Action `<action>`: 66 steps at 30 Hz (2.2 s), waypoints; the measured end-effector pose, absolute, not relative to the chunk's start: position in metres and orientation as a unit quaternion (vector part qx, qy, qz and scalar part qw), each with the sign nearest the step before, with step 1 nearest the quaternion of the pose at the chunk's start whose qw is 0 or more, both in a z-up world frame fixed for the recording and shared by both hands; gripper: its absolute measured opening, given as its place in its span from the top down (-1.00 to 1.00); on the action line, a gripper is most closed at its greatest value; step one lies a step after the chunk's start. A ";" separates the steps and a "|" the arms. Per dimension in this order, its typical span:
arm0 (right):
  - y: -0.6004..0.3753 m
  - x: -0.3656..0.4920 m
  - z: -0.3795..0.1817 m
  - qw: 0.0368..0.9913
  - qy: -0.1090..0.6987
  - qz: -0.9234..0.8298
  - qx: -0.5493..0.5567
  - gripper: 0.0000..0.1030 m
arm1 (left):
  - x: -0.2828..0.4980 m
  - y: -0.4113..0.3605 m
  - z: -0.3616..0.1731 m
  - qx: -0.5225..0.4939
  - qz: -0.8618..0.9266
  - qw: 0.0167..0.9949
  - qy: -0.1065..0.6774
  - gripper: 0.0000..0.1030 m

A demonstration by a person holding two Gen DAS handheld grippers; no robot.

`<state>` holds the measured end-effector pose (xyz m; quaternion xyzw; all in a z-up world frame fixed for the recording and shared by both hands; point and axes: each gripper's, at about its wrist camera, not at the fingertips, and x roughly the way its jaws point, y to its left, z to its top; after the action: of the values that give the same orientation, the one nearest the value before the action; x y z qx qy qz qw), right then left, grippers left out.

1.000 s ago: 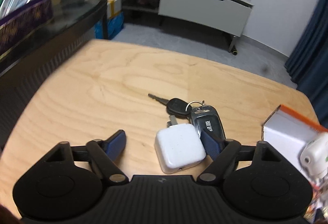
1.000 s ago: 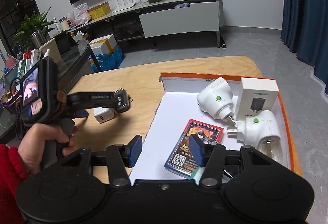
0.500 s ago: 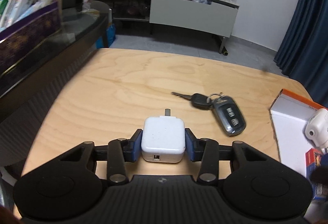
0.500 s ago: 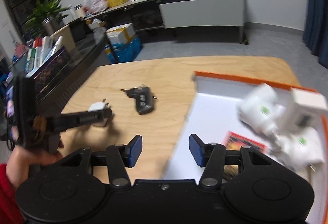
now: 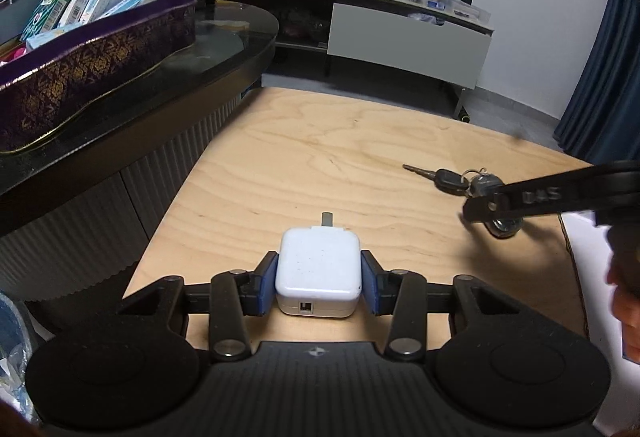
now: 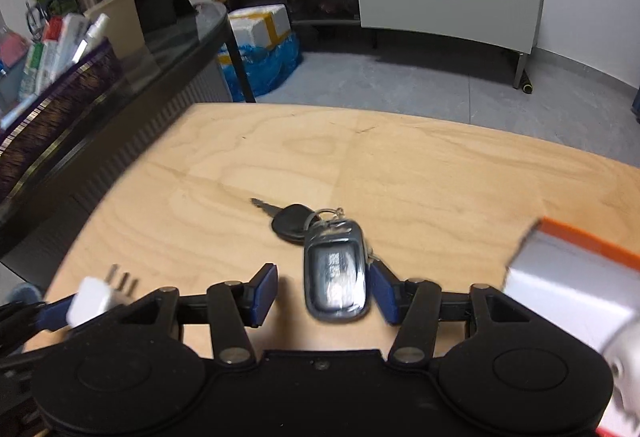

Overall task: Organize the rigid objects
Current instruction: 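Grasp the white USB charger with the left tool while the right tool grasps the key fob, then carry the white charger in the left tool and key fob in the right tool over the tray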

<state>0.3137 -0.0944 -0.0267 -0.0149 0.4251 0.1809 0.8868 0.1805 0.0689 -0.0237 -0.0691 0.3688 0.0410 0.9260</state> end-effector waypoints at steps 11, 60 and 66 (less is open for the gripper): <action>-0.103 0.283 0.000 0.907 0.375 0.188 -0.033 0.15 | 0.172 0.059 -0.015 -0.069 0.020 0.932 0.356 0.17; -0.323 0.011 0.120 0.961 0.242 0.055 0.117 0.15 | 0.056 -0.114 0.056 0.018 -0.181 0.929 0.322 0.17; -0.323 0.014 0.119 0.961 0.244 0.054 0.118 0.15 | 0.059 -0.116 0.063 0.021 -0.178 0.931 0.317 0.17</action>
<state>0.0139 -0.3232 0.1189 0.1179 0.2440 0.0545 0.9610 0.0593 -0.1157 0.0631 0.0212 0.3174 -0.1776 0.9313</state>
